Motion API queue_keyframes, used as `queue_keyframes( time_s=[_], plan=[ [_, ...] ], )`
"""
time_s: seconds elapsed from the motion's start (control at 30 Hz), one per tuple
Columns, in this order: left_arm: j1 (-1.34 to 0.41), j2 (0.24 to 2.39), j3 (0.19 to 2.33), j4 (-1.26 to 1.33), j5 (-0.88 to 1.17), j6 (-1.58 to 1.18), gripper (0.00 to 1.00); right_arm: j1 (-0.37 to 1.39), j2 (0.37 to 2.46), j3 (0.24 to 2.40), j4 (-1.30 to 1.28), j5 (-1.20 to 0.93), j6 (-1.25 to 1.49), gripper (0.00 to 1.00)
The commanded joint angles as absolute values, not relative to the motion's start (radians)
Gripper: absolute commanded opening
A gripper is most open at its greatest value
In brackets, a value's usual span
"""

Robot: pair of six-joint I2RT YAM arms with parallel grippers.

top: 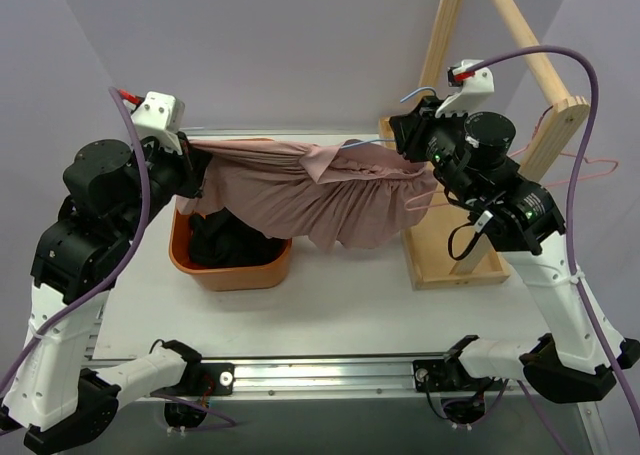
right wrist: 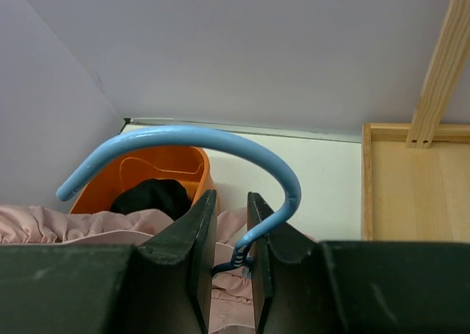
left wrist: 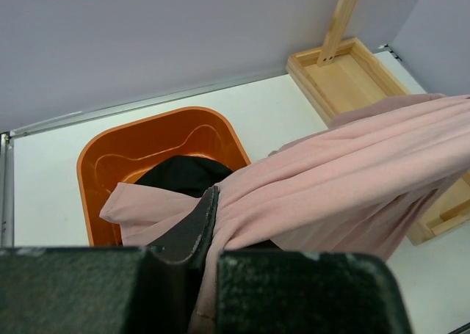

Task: Remove the skirt from the hanger

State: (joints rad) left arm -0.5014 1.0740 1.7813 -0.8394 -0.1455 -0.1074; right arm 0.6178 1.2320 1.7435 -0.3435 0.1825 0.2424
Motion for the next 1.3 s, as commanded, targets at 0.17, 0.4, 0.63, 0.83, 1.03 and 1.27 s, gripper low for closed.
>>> queue_keyframes(
  time_s=[0.17,0.4,0.63,0.83,1.03,1.27],
  plan=[
    [-0.442,1.043,1.853,-0.784,-0.351,-0.037,0.02,0.592,1.175,1.690,-0.359,0.416,0.077,0.00],
    [-0.439,0.988,1.827,-0.764,-0.407,-0.017,0.02,0.534,1.167,1.666,-0.342,0.382,0.067,0.00],
    [-0.439,0.962,1.700,-0.692,0.263,0.069,0.02,0.499,1.227,1.758,-0.373,0.181,0.118,0.00],
    [-0.439,0.989,1.733,-0.693,0.564,0.084,0.66,0.499,1.281,1.831,-0.434,0.104,0.149,0.00],
    [-0.440,1.107,1.885,-0.687,0.780,0.052,0.82,0.500,1.325,1.861,-0.483,0.040,0.150,0.00],
    [-0.488,1.265,1.868,-0.569,0.821,-0.143,0.84,0.503,1.344,1.908,-0.520,0.011,0.166,0.00]
  ],
)
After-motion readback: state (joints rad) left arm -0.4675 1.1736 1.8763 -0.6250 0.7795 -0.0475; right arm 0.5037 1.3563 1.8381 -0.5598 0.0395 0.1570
